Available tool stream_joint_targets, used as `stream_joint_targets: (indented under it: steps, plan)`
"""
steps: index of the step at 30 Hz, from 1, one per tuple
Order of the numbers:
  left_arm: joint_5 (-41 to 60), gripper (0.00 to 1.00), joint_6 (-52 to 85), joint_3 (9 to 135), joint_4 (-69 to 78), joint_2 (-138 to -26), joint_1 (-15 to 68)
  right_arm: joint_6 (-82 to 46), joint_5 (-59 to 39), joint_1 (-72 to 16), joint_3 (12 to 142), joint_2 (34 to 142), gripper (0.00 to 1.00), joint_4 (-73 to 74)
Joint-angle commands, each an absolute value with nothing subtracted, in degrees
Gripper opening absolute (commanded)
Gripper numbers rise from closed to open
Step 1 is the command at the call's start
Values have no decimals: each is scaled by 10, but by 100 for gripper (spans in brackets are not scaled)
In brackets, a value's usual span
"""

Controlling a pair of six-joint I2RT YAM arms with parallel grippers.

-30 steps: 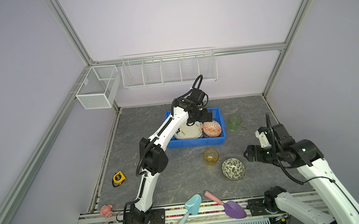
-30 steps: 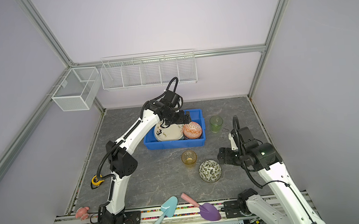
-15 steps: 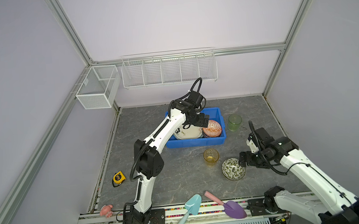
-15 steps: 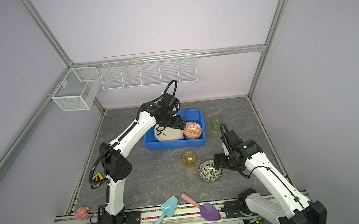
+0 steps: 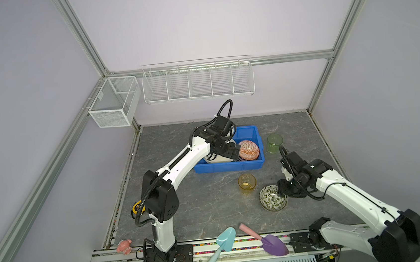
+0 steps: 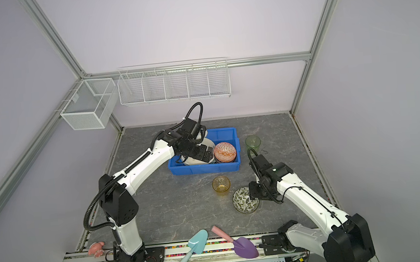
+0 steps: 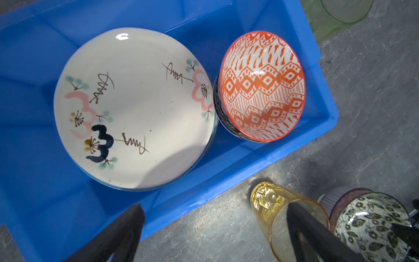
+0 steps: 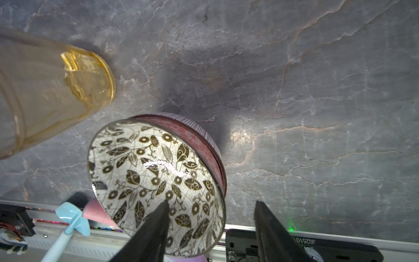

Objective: Place the mixed dishes into the plastic bin
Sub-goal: 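Open the left gripper over the bin while the right gripper moves to the leaf-print bowl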

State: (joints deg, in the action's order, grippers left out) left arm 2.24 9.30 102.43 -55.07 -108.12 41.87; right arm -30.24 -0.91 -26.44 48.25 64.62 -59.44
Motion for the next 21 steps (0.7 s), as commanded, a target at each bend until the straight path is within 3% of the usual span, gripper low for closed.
stream_joint_targets:
  steps: [1, 21]
  plan:
    - [-8, 98, 84, 1017, -529, -1067, 426, -317, 2, -271, 475, 648, 56, -594]
    - [-32, 98, 95, 1018, -531, -1056, 437, -356, 8, -292, 461, 675, 36, -562]
